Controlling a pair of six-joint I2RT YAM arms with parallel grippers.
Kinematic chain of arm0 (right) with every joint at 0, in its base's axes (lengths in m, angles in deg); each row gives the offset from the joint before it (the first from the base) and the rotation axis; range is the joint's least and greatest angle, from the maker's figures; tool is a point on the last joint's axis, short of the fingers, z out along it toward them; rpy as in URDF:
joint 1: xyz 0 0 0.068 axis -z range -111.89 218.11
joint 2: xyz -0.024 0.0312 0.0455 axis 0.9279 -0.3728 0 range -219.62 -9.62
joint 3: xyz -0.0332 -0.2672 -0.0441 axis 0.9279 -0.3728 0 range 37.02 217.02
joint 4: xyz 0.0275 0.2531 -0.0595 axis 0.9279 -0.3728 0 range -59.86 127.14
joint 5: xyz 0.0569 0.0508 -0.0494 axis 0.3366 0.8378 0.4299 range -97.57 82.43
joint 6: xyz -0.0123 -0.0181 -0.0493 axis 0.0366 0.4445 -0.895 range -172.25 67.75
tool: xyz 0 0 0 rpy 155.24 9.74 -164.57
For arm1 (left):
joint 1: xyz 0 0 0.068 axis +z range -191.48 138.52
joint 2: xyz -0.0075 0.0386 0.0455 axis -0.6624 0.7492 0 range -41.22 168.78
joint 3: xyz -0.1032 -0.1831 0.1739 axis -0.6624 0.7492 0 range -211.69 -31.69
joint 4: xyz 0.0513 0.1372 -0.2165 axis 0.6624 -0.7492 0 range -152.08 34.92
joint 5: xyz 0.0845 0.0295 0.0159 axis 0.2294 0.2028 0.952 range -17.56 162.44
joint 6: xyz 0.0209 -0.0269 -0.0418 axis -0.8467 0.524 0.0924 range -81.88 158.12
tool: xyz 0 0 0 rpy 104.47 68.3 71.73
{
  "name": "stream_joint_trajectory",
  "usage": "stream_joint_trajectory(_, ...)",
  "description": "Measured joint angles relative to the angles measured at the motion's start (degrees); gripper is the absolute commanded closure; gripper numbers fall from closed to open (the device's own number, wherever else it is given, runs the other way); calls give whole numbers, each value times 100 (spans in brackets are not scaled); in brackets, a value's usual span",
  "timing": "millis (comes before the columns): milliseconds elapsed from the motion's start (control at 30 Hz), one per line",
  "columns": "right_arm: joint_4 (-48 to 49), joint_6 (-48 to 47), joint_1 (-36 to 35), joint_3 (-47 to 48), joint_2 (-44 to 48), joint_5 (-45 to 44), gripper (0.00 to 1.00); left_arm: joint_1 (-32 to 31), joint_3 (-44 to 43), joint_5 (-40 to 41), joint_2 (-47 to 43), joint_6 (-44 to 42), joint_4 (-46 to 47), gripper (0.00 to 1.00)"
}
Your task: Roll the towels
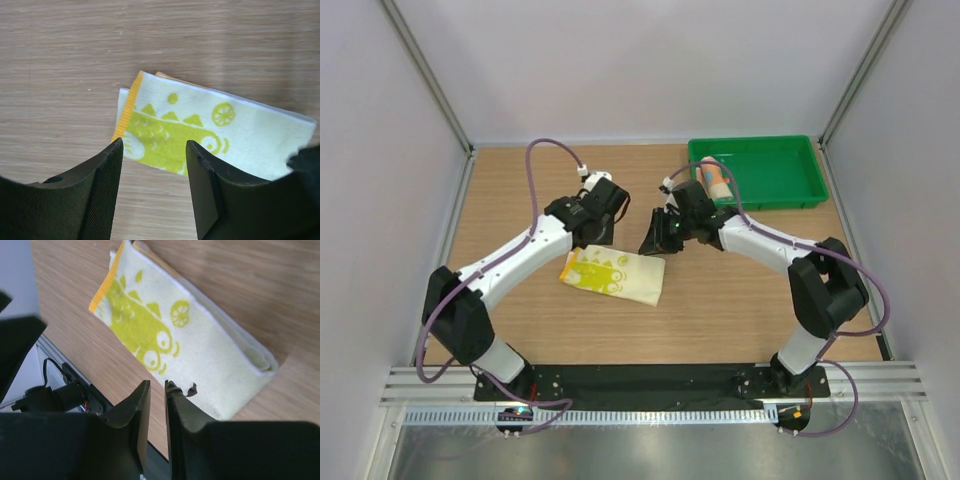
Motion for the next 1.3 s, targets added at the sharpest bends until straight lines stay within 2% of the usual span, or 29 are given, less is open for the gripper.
stream_joint_trajectory(133, 203, 7, 376, -20, -511, 157, 81, -367, 151, 105, -378, 109, -81, 46)
stream_joint_trajectory(267, 382, 17, 654, -450, -1034, 216, 82, -673, 363, 105, -494, 293, -197, 47)
stream_joint_trajectory(500, 881, 129, 723, -938, -1047, 568, 83, -1156, 461, 179, -490, 463, -280, 48)
stream_joint_trajectory(600, 918, 118, 765, -988, -1012, 599, 83, -1558, 457, 286, -374, 463, -251, 48)
stream_joint_trajectory(700, 778, 85, 796, -979, -942, 601, 75, -2028, 422, 391, -125, 466, -219, 48)
stream_joint_trajectory(733, 654, 57, 804, -962, -887, 597, 68, -2194, 409, 433, -17, 481, -219, 48)
stream_joint_trajectory(833, 243, -31, 894, -785, -737, 590, 58, -2616, 374, 494, 299, 557, -216, 49)
stream_joint_trajectory(1000, -260, -166, 1241, -299, -407, 507, 56, -3051, 149, 577, 774, 682, -212, 49)
stream_joint_trajectory(1300, -793, -339, 2315, -533, 774, 345, 56, -3403, -116, 535, 1390, 826, -17, 49)
